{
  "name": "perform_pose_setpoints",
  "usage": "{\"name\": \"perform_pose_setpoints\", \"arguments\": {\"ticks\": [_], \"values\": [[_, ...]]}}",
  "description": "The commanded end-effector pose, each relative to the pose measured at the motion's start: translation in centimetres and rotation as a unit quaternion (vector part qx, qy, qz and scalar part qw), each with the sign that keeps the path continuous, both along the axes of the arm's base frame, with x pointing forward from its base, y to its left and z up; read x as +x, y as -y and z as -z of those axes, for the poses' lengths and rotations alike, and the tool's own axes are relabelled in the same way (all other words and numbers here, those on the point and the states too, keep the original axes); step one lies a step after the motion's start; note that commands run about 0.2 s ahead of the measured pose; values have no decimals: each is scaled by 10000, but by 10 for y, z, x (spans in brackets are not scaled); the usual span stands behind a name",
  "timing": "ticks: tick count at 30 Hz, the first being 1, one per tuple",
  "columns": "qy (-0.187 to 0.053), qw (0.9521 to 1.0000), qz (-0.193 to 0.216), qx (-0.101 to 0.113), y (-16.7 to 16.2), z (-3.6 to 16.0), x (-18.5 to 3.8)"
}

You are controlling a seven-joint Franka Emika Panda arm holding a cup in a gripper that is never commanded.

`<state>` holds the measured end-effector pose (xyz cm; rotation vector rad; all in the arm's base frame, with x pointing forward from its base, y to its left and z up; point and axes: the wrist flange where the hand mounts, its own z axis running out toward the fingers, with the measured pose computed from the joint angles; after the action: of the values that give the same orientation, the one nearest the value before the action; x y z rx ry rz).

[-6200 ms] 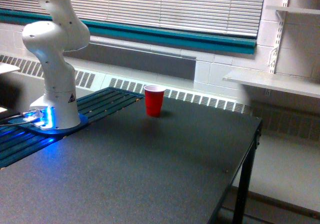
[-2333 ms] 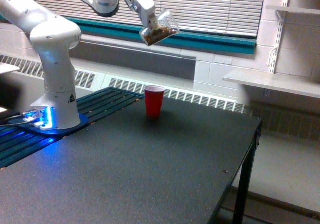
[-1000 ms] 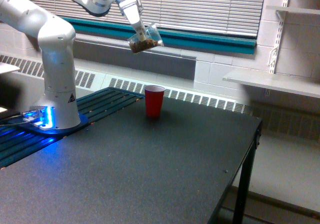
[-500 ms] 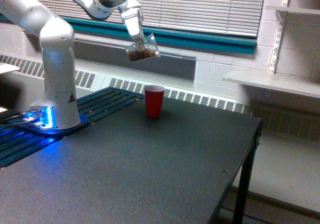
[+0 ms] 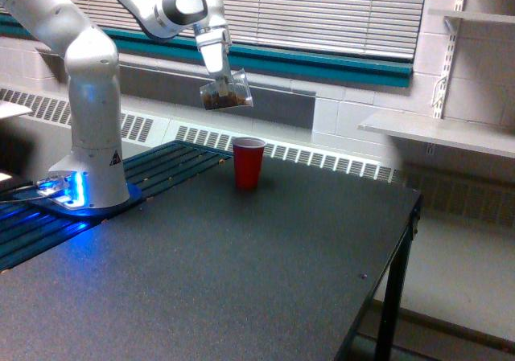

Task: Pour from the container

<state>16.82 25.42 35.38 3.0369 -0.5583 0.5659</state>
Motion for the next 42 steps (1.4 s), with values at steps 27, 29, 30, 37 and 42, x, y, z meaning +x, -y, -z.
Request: {"name": "perform_pose_setpoints", "arguments": {"ticks": [27,29,30,37,42], "values": [[-803,9950,-365,-457,8,63,8],[-848,9946,-371,-462,8,65,9],[-871,9944,-383,-468,8,67,9],[-989,9924,-469,-558,8,77,7],[-1107,9904,-570,-596,8,84,7]]}}
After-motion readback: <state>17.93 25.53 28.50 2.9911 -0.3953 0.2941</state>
